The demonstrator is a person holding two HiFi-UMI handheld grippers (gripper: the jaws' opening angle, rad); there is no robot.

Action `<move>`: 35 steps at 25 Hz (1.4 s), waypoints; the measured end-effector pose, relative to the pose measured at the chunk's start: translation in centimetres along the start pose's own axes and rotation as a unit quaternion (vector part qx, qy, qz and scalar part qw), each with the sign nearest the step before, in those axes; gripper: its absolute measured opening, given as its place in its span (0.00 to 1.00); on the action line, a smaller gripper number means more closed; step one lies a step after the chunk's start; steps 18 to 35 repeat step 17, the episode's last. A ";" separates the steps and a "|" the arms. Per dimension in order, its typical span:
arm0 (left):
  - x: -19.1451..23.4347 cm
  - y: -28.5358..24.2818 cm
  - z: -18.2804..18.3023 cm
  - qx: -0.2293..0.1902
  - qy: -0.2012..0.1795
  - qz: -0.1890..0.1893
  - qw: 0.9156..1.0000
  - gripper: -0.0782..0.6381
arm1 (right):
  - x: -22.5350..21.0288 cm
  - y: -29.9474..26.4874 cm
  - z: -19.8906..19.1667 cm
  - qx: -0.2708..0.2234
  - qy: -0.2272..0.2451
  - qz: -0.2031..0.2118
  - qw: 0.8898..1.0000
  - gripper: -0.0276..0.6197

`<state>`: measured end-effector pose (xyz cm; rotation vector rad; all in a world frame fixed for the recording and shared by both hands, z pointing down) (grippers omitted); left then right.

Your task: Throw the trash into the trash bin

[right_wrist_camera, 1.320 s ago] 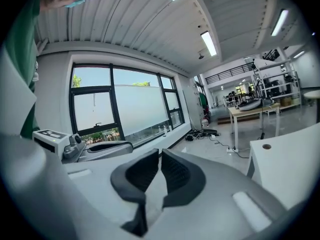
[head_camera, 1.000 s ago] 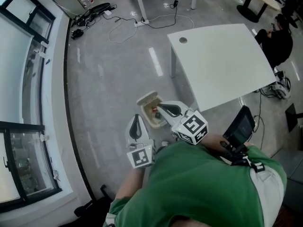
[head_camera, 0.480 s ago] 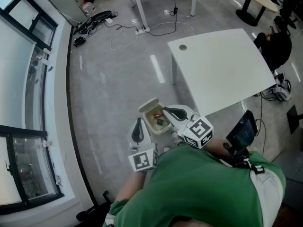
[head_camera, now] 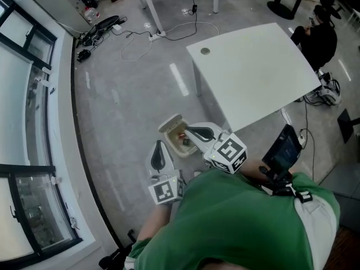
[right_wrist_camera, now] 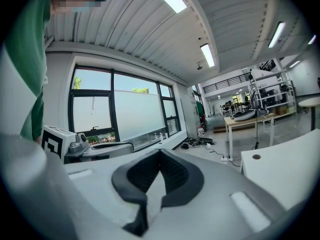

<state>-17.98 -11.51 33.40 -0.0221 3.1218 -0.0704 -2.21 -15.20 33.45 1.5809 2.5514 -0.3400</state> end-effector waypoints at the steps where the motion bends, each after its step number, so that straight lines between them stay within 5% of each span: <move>1: -0.1 -0.1 0.0 0.002 0.000 0.000 1.000 0.12 | -0.1 0.0 0.0 0.000 0.000 -0.001 1.000 0.05; 35: -1.6 -2.2 -0.3 0.003 -0.017 -0.018 1.000 0.12 | -2.4 0.9 -0.1 -0.005 -0.007 -0.031 0.999 0.05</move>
Point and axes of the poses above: the fingertips, and each gripper's own axes: y backward along the fingers, x to its left, z out of its top, the point moved 6 cm from there along y, backward along the fingers, and after that the axes turned 13 degrees about z, right-handed, at the moved point
